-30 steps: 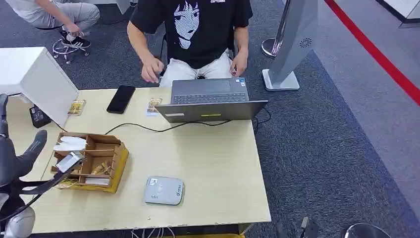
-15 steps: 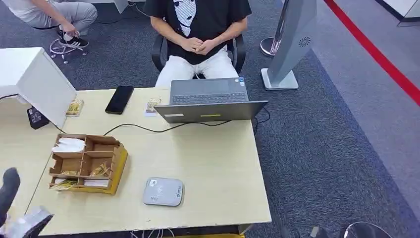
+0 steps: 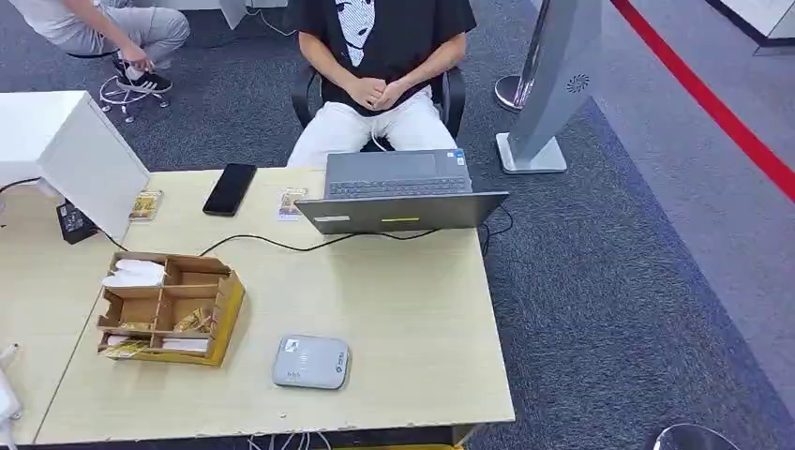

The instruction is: Pass the card to the sensor for recognition and then transmit it.

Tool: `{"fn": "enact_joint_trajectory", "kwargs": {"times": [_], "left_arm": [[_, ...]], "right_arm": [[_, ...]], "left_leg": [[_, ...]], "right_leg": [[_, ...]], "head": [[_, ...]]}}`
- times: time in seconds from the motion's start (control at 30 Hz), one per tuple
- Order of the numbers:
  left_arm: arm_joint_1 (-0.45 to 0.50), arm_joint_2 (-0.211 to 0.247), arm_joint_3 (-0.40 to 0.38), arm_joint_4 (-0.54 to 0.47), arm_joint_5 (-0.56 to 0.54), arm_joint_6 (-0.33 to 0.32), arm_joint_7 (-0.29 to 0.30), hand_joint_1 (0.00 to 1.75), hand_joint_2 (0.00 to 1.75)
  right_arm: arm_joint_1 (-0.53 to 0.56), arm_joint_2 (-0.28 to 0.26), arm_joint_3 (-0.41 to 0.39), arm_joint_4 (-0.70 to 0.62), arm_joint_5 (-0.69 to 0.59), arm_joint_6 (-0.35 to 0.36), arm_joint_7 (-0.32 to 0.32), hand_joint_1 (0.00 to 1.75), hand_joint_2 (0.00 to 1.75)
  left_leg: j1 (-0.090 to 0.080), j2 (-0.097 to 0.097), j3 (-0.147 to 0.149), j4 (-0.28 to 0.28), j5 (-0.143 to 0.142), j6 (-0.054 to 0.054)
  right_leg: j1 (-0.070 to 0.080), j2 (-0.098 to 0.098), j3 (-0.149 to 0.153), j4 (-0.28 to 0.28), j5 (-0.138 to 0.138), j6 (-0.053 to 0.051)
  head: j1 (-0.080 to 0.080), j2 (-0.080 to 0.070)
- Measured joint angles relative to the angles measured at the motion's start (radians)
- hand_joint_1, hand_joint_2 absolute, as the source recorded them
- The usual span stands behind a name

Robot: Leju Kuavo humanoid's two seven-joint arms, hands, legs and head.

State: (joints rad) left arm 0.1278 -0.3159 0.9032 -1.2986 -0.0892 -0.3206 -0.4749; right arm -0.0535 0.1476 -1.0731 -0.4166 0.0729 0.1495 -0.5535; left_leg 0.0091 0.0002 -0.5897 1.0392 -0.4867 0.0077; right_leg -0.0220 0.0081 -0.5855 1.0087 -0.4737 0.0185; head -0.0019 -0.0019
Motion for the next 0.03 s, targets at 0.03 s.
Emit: {"fn": "enact_joint_trajectory", "kwargs": {"times": [0.03], "left_arm": [[-0.018,0.002,0.047,0.074,0.010,-0.035,0.007,1.75,1.75]], "right_arm": [[-0.001,0.000,-0.007,0.000,0.010,0.000,0.000,1.75,1.75]], "left_leg": [[0.000,0.000,0.001,0.000,0.000,0.000]], "right_leg": [[0.000,0.000,0.000,0.000,0.000,0.000]], "head": [[-0.002,0.000]]}}
